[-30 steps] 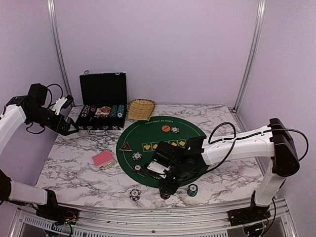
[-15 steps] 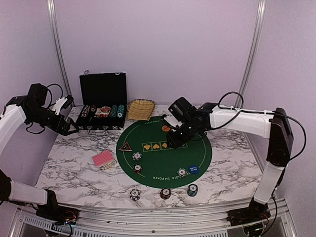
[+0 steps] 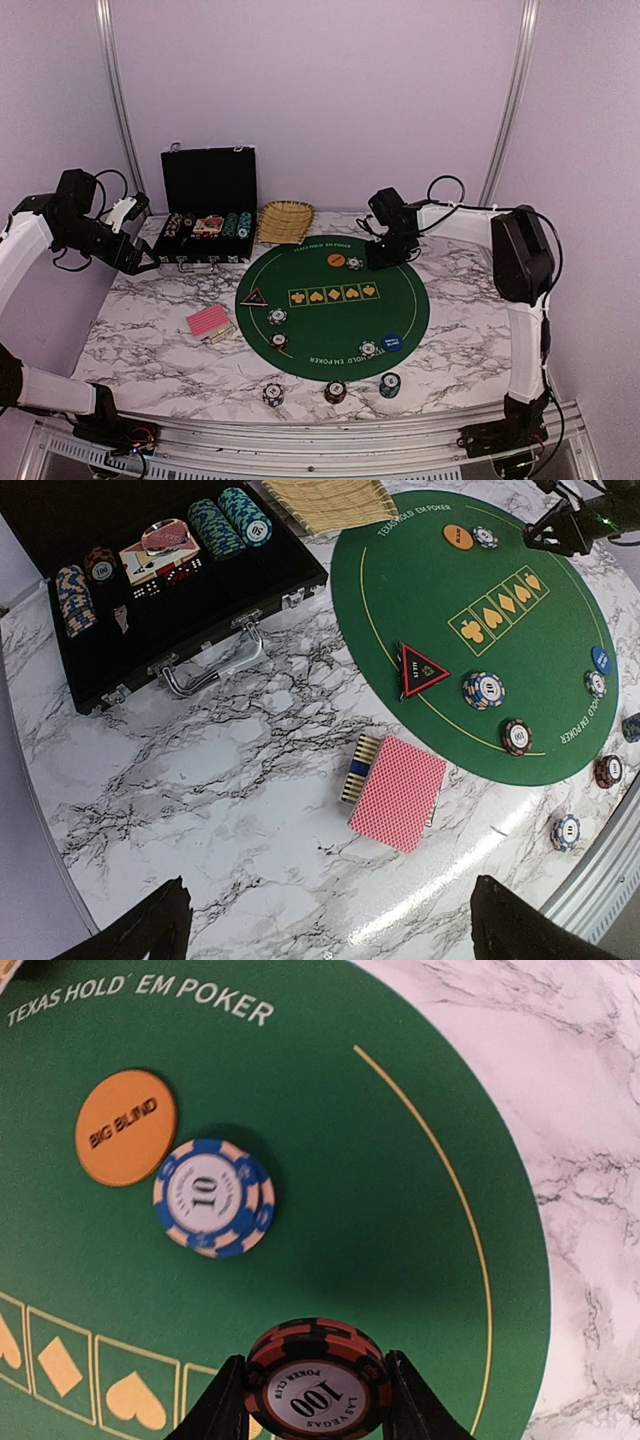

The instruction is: Distribute texas hold em gaming equipment

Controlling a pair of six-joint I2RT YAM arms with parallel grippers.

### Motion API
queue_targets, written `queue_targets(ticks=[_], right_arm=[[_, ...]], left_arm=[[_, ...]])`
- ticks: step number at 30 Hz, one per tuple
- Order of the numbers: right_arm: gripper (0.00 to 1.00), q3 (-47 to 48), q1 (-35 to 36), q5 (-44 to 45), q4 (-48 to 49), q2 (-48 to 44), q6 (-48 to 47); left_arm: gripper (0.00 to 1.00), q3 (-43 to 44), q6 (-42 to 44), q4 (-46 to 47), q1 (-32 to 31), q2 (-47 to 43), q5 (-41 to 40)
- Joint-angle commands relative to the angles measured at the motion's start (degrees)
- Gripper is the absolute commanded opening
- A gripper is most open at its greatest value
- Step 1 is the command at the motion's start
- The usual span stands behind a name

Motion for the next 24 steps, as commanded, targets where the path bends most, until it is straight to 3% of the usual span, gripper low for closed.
queue_targets(ticks=[1, 7, 16, 20, 24], right_arm=[[0.14, 5.8, -1.1, 0.6, 2.1, 4.3, -0.8], [0.13, 10.9, -1.2, 2.8, 1.5, 9.6, -1.8], [0.15, 10.8, -1.7, 3.7, 2.2, 11.2, -1.8], [0.27, 10.9, -1.8, 3.8, 1.9, 11.8, -2.1], [0.5, 10.3, -1.8, 4.4, 1.7, 11.5, -2.1]], left_arm=[[0.99, 0.7, 0.8, -1.5, -0.2, 0.1, 1.1], [0.99, 0.8, 1.2, -1.5, -0.1, -0.2, 0.7], [0.99, 1.0, 1.5, -1.6, -0.1, -0.4, 0.1], [0.99, 1.1, 1.3, -1.6, -0.2, -0.6, 0.0], [0.99, 1.1, 1.3, -1.6, -0.2, -0.9, -0.3]])
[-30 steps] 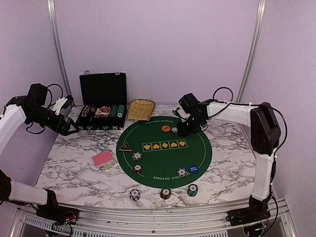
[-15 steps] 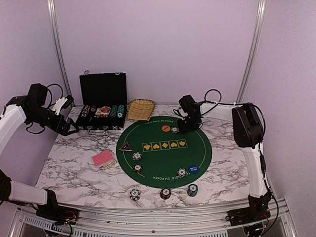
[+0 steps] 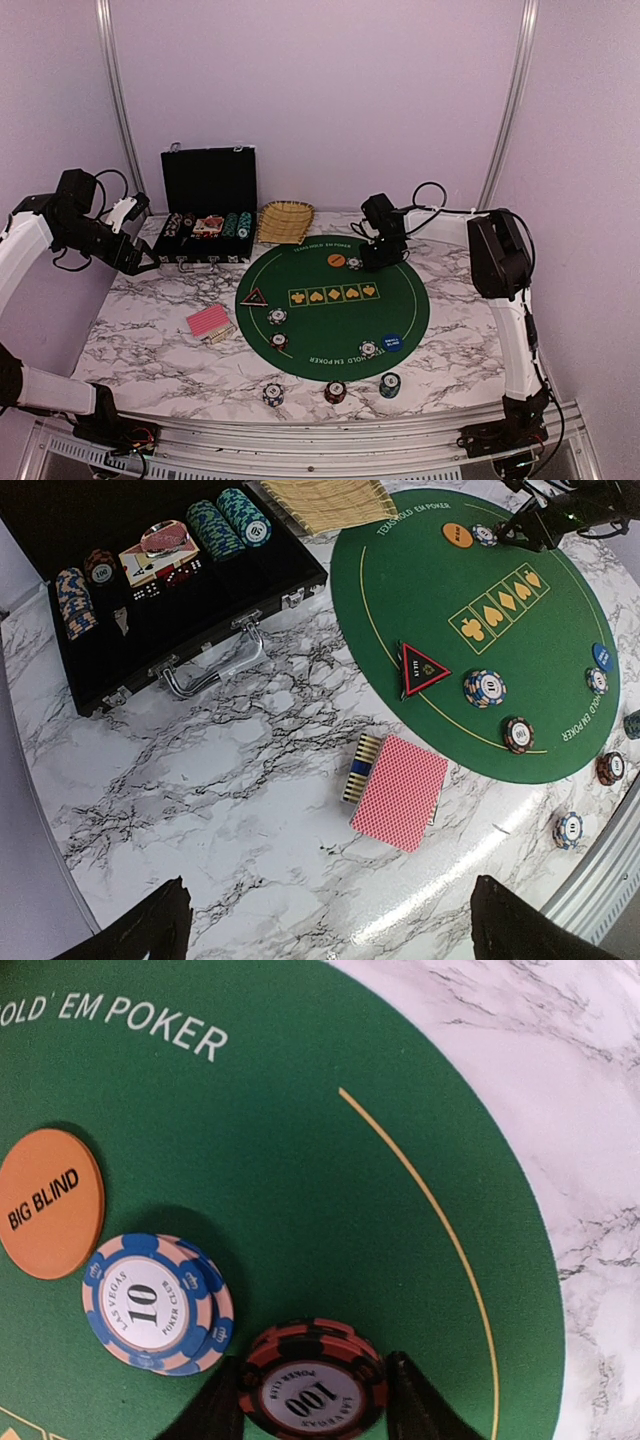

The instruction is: Distribute texas hold em gaming equipment

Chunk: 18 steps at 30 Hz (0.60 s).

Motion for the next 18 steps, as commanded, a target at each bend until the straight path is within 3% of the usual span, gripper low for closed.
queue_targets(ticks=[1, 5, 11, 18], right_arm=[[0.53, 1.3, -0.3, 1.9, 0.3, 0.8, -0.5], [0.63, 1.6, -0.3, 2.5, 0.0, -0.2, -0.5], [0.64, 1.0, -0.1, 2.5, -1.4, -4.9, 0.0], [0.64, -13.0, 6.7, 5.2, -1.4, -19.7, 0.9]], left_arm=[[0.99, 1.1, 0.6, -1.6, -0.2, -1.0, -0.2], [0.99, 1.2, 0.5, -1.6, -0.2, -1.4, -0.3], [0.99, 1.5, 0.4, -1.8, -0.1, -1.5, -0.3], [0.99, 1.4, -0.2, -1.9, -0.1, -1.6, 0.3]])
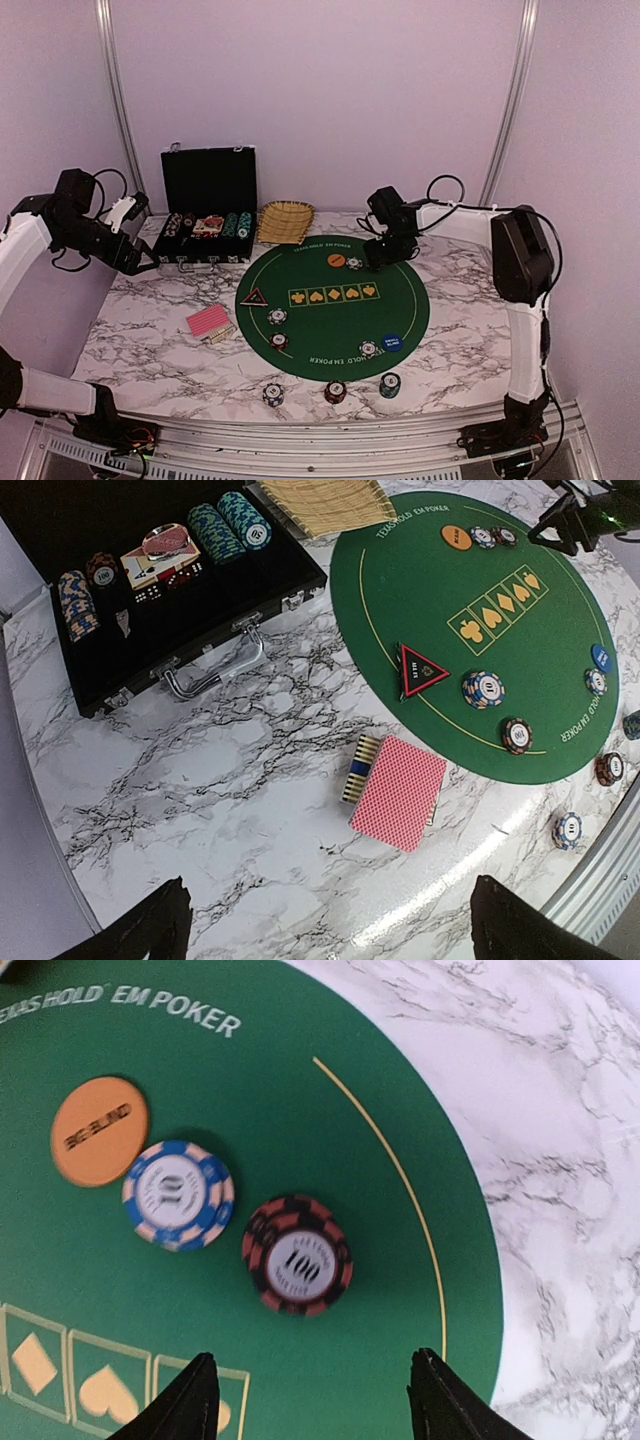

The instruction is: Distribute texas hold em gaming equipment

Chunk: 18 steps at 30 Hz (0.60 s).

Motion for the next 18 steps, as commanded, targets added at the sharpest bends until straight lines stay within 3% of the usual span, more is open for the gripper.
queue_targets(ticks=[1, 4, 10, 18], right_arm=[[0.64, -8.1, 6.9, 2.7, -1.1, -13.0, 1.5], [0.66, -17.0, 12.3, 2.3, -2.4, -21.4, 3.6], [0.8, -31.0, 23.5, -1.2, -8.6, -34.8, 10.2], [0.87, -37.4, 32.9, -4.7, -15.1, -39.3, 15.0]], left_arm=[[0.99, 1.4, -0.1, -1.8, -0.1, -1.2, 0.3], [0.99, 1.0, 0.0, -1.8, -0.2, -1.7, 0.0], [0.99, 1.0, -0.1, -1.9, -0.2, -1.7, 0.3], [0.99, 1.0, -0.8, -1.9, -0.2, -1.9, 1.1]])
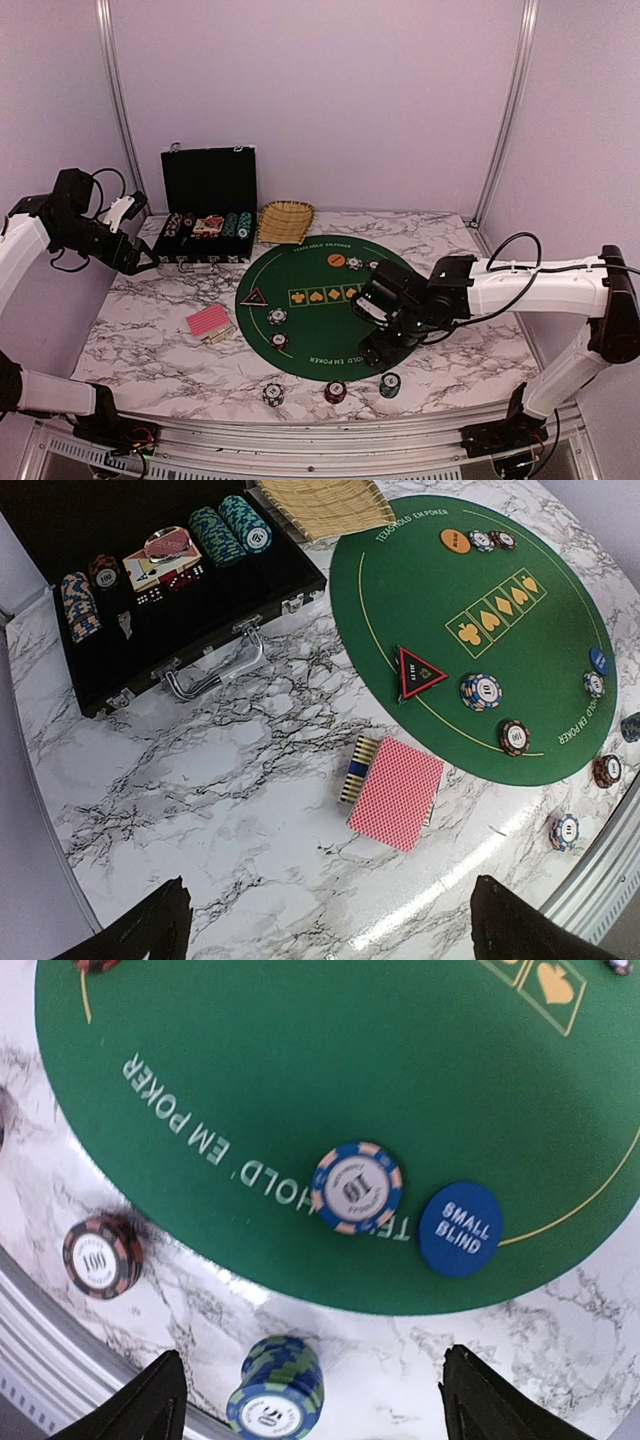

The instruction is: Distribute texas hold em gaming equipment

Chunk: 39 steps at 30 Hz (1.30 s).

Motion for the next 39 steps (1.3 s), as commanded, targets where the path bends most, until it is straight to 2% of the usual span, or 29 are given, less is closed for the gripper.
queue_targets(ticks=[1, 9, 19, 31, 39], right_arm=[[0.87, -1.1, 3.0, -2.4, -3.6, -1.3, 3.4], [0.8, -3.8, 4.1, -5.4, -1.2, 0.4, 2.5], [0.72, -5.5, 4.1, -3.6, 0.6, 3.2, 1.6], [0.52, -5.7, 4.1, -3.6, 1.2, 3.6, 1.1], [0.54, -6.2, 4.1, -4.1, 1.2, 3.8, 0.9]], left_arm=[[0.99, 1.0, -0.4, -1.7, -0.1, -1.1, 1.1], [0.99, 1.1, -0.6, -1.6, -0.2, -1.1, 1.2], [0.99, 1.3, -0.4, -1.7, -0.2, -1.1, 1.2], [0.99, 1.3, -0.3, -1.7, -0.1, -1.1, 1.0], [0.99, 1.3, -0.3, -1.7, -0.2, -1.1, 1.1]])
